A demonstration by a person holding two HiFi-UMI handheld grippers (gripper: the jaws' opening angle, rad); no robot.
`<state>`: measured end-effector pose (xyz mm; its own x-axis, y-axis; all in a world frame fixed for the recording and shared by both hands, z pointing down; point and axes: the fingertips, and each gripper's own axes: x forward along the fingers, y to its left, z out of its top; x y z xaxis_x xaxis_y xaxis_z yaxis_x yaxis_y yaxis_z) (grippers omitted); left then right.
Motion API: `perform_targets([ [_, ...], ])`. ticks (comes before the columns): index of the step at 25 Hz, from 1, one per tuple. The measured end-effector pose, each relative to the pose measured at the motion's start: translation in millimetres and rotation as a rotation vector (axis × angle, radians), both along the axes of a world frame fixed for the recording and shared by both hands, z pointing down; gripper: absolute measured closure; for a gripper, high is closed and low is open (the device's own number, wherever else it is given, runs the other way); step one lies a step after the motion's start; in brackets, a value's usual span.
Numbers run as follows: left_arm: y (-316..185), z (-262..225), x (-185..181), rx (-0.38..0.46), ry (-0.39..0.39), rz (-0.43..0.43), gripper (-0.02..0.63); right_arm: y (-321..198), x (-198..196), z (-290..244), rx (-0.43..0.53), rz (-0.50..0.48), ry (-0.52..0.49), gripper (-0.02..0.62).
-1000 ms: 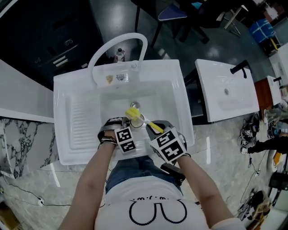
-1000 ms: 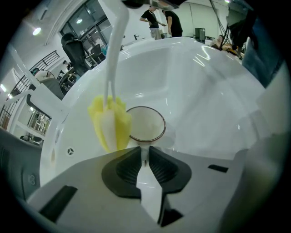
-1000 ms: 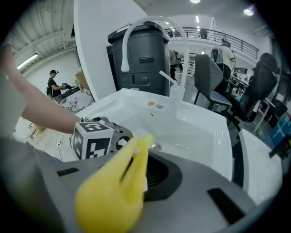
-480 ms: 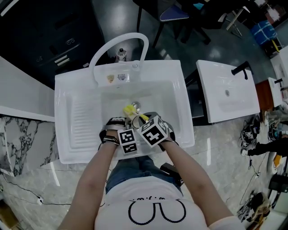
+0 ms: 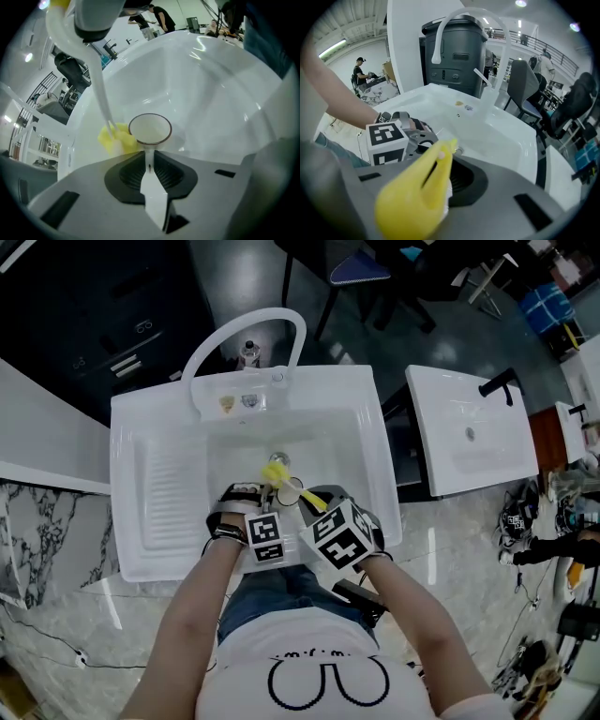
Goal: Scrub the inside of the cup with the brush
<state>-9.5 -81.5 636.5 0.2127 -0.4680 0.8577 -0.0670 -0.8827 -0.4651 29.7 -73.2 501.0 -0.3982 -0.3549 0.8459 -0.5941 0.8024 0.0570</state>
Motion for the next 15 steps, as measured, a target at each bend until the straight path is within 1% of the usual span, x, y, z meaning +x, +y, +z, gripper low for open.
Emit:
perform_targets([
  [5,2,0,1,0.014,-0.022,0.031,0.538,-4,-7,13,-0.048,0.011,-0.003,0.558],
  [9,3,-2,4,0.028,-0.059,0.095,0.540,-6,-22,29,-0.113,-0.023,0.005,0.555],
  [11,4,-1,5,0.030,-0.070,0.110,0.540,-10,-25,35,-0.124,-0.033,0.017,0.554],
  [13,5,-1,5,0.030,-0.075,0.113,0.540,-20,-22,41,-0.121,-0.020,0.033,0.558],
  [15,5,-1,5,0.027,-0.077,0.114,0.540,-31,-15,47,-0.139,0.018,0.028,0.558],
])
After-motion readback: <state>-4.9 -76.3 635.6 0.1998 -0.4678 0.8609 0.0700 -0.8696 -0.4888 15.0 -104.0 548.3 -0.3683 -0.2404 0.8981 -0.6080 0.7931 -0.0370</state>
